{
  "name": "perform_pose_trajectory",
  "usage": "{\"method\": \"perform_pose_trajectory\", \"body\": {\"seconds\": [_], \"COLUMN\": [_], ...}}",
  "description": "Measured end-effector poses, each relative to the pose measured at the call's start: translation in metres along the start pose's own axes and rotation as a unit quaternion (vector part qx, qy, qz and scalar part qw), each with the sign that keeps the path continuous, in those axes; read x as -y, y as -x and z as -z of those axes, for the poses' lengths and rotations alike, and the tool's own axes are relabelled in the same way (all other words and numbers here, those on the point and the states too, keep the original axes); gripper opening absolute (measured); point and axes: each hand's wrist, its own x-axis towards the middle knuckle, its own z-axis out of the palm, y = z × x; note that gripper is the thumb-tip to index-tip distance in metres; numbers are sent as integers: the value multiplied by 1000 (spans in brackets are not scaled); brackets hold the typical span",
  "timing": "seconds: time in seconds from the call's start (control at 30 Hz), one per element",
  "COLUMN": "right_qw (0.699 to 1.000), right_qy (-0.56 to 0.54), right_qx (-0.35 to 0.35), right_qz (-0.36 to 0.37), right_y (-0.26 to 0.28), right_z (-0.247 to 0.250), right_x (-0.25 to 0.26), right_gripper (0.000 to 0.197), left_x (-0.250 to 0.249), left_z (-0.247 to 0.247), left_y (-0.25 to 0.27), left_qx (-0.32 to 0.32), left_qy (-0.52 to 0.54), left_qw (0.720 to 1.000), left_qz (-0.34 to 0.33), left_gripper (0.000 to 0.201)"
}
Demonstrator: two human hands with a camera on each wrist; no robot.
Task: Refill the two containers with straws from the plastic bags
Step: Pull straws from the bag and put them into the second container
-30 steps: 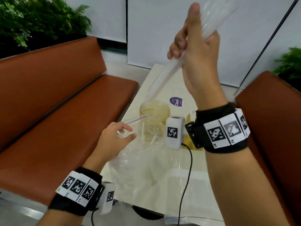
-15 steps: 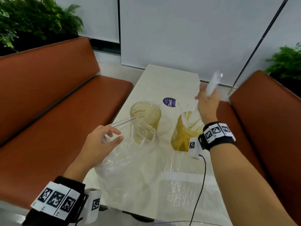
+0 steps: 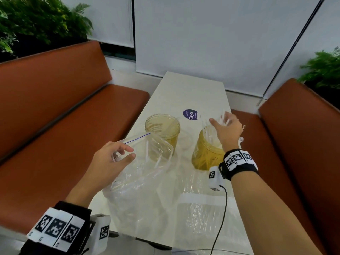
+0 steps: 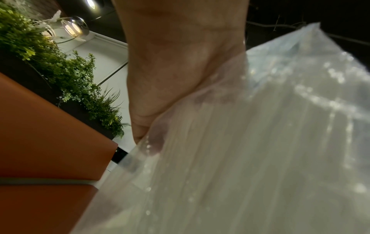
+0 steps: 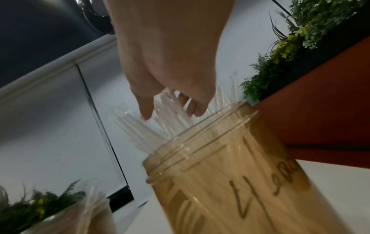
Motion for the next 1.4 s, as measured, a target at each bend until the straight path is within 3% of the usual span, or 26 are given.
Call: {"method": "perform_pose_trajectory", "body": {"seconds": [0.07, 0.13, 0.23, 0.33, 0.47, 0.6, 0.63, 0.73, 0.8, 0.87, 0.93, 1.0, 1.03, 1.1, 1.17, 1.2, 1.27, 1.4], "right_qw": [997, 989, 960, 933, 929, 874, 869, 894, 916, 926, 924, 895, 865, 772, 683, 661, 660, 678], "right_qy": [-54, -46, 162, 279, 271, 405, 420, 390, 303, 185, 75, 52, 77, 167, 237, 245, 229, 229], "right_qx": [-35, -67, 39, 145, 71, 193, 193, 93, 60, 111, 210, 345, 423, 572, 659, 677, 682, 655], "right_qz": [40, 126, 227, 175, 242, 187, 175, 202, 255, 308, 311, 277, 258, 219, 209, 211, 214, 241], "right_y": [-2, -6, -8, 0, 7, 18, 18, 21, 33, 60, 98, 135, 149, 167, 182, 189, 201, 215], "right_z": [5, 8, 2, -3, -6, -7, -7, -7, -10, -17, -25, -33, -38, -46, -57, -62, -70, -81], "right_x": [11, 20, 13, -1, 8, 10, 7, 22, 55, 95, 130, 152, 157, 158, 154, 152, 145, 132], "right_gripper": [69, 61, 38, 37, 37, 46, 48, 47, 38, 26, 20, 20, 18, 11, 36, 44, 47, 32], "left_x": [-2, -4, -10, -11, -12, -12, -12, -13, -12, -10, -9, -9, -10, -11, -11, -10, -9, -7], "left_z": [0, 0, 1, -1, 0, 4, 4, 4, 4, 4, 4, 5, 5, 7, 9, 10, 9, 11], "left_y": [1, 2, 4, 4, 5, 8, 8, 11, 12, 14, 15, 14, 14, 15, 16, 16, 17, 17], "left_qx": [4, 6, 3, 1, 12, 8, 10, 10, 5, 5, 6, 2, 1, -1, -1, 2, 3, -24], "left_qy": [6, 4, 2, 25, 43, 59, 65, 70, 77, 89, 101, 119, 137, 179, 218, 240, 282, 303], "left_qw": [1000, 1000, 1000, 1000, 999, 998, 997, 997, 996, 995, 994, 992, 990, 983, 974, 968, 955, 945], "left_qz": [0, 2, 6, 8, 27, 31, 31, 31, 33, 32, 33, 36, 38, 46, 63, 72, 90, 120], "left_gripper": [11, 10, 5, 8, 18, 20, 21, 25, 32, 38, 42, 44, 45, 45, 46, 46, 48, 49]}}
